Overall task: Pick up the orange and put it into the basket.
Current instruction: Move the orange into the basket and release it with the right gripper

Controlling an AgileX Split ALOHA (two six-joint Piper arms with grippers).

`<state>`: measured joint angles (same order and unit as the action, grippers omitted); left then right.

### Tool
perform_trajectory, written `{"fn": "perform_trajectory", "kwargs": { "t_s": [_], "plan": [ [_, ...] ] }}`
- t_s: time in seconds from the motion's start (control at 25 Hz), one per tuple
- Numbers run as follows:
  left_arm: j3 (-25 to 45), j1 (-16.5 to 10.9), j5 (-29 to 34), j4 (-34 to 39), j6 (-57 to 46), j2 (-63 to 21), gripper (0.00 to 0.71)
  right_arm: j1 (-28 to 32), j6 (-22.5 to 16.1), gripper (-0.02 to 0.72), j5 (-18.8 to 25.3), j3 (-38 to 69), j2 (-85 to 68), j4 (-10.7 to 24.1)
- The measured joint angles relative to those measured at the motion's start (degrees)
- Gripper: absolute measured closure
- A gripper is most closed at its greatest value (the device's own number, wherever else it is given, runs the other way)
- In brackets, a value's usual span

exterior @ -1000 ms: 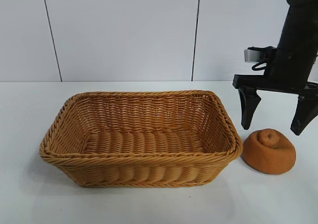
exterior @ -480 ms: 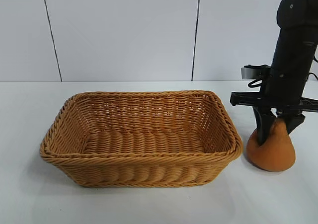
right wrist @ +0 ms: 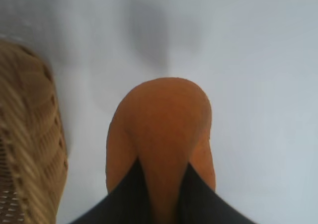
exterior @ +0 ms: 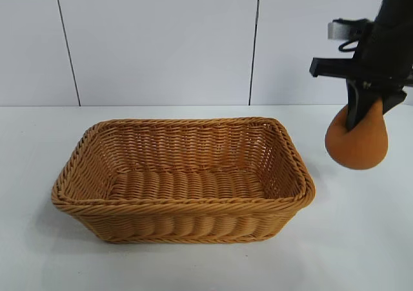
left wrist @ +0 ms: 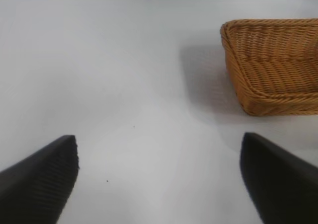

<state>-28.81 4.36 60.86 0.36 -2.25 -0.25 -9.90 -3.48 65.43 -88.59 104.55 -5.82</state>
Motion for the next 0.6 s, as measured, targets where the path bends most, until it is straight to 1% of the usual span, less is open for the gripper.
{"fn": "perform_trajectory", "kwargs": {
  "t_s": [0.08,0.2,0.44,0.6],
  "plan": [
    [0.0,0.0,0.0,0.0,0.0,0.0,0.08,-0.9,0.0,0.669,-0.2,-0.5,0.0,-0.7],
    [0.0,0.0,0.0,0.0,0.0,0.0,0.08,-4.2,-0.6,0.669,-1.6,-0.5,0.0,-1.0],
    [0.0,0.0,0.0,0.0,0.0,0.0,0.08,-14.0,-3.8,0.669,-7.4,-0.5,0.0,-2.3],
    [0.0,0.0,0.0,0.0,0.0,0.0,0.08,-20.4,-5.8,0.669,-12.4,-0.5,0.3,-3.1]
  ]
}}
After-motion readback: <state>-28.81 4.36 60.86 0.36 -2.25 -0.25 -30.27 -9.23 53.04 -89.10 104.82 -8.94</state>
